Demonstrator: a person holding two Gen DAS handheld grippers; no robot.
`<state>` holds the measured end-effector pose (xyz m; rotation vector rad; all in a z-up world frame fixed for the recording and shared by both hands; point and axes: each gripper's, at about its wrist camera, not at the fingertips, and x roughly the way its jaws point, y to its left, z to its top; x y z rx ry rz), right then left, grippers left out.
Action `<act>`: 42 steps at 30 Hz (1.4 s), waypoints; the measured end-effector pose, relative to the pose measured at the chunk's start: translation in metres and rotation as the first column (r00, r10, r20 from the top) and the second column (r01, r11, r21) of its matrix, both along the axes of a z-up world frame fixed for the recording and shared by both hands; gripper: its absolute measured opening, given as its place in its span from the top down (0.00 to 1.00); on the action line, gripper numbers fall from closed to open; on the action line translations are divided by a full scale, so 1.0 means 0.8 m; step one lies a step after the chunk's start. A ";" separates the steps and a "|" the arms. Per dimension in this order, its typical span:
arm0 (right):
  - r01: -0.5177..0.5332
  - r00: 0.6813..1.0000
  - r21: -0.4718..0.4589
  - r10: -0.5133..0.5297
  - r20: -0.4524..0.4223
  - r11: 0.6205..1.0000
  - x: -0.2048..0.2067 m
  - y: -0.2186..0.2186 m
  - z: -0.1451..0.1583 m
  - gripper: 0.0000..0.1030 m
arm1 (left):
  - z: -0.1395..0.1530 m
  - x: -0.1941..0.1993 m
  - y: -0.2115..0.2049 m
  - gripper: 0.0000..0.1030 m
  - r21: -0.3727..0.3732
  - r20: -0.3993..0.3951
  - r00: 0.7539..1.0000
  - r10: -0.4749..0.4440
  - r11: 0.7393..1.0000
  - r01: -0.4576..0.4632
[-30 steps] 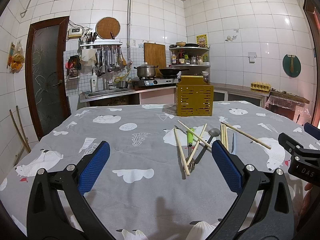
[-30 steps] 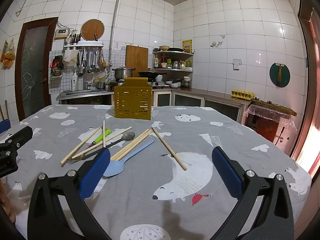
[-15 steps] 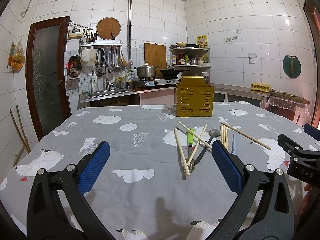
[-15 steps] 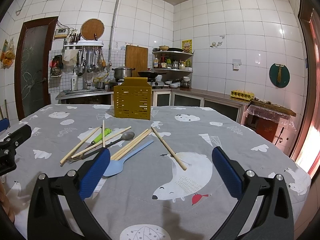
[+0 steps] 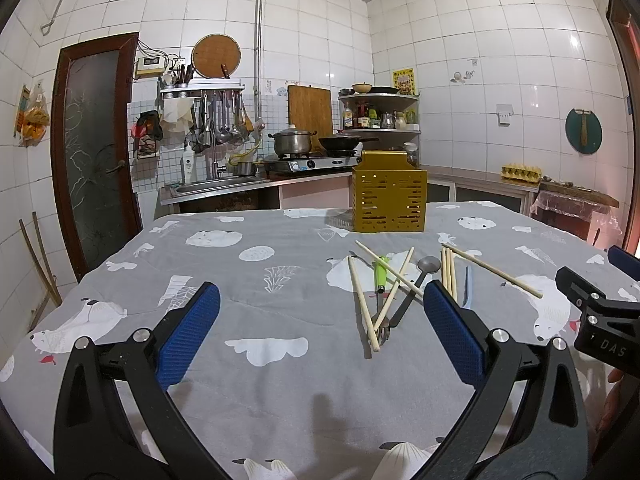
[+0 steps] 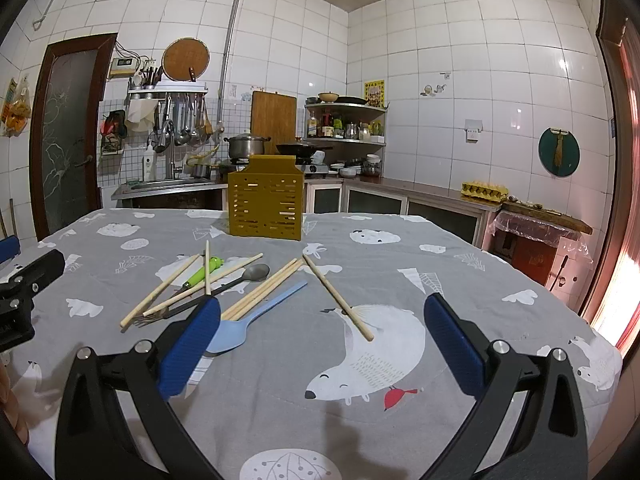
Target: Organize utensils
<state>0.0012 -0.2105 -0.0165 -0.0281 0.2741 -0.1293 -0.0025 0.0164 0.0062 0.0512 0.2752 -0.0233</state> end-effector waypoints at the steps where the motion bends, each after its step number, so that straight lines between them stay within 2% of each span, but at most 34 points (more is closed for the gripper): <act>1: 0.000 1.000 -0.001 0.000 0.000 1.000 0.000 0.001 0.000 0.04 | 0.001 0.000 0.000 0.05 -0.001 0.001 1.000 0.000 1.000 0.000; 12: -0.001 1.000 -0.002 0.001 -0.014 1.000 0.003 0.001 -0.002 0.04 | 0.002 0.000 -0.001 0.05 -0.004 0.007 1.000 0.002 1.000 -0.002; 19: -0.038 0.998 0.062 0.041 -0.049 0.997 0.012 -0.009 -0.004 0.04 | 0.004 0.000 -0.004 0.05 -0.003 0.005 1.000 -0.007 1.000 0.007; 21: -0.036 0.997 0.046 0.038 -0.063 0.998 0.012 -0.006 -0.004 0.04 | 0.002 0.002 -0.002 0.05 -0.006 -0.007 1.000 -0.011 1.000 0.011; 27: -0.021 1.000 -0.012 0.021 -0.017 1.000 0.005 0.001 0.004 0.04 | 0.003 0.015 0.000 0.05 -0.025 -0.046 0.998 -0.036 0.999 0.035; 31: -0.031 0.999 -0.032 0.030 -0.035 0.999 0.016 0.003 0.008 0.04 | 0.010 0.025 -0.005 0.05 0.000 -0.057 0.998 -0.026 1.000 0.026; 33: -0.044 0.999 -0.057 0.043 -0.029 0.997 0.024 0.005 0.018 0.04 | 0.022 0.036 -0.010 0.05 -0.001 -0.055 0.997 -0.049 0.999 0.049; 36: -0.093 0.995 -0.030 0.091 -0.044 0.995 0.049 0.000 0.038 0.04 | 0.044 0.061 -0.016 0.05 -0.001 -0.051 0.996 -0.074 0.997 0.074; 41: -0.098 0.990 -0.015 0.096 -0.099 0.995 0.120 -0.018 0.053 0.04 | 0.070 0.129 -0.021 0.05 0.018 -0.079 0.993 -0.088 0.996 0.090; 42: -0.095 0.990 -0.014 0.093 -0.107 0.995 0.132 -0.021 0.052 0.04 | 0.072 0.156 -0.022 0.05 0.015 -0.109 0.989 -0.097 0.995 0.099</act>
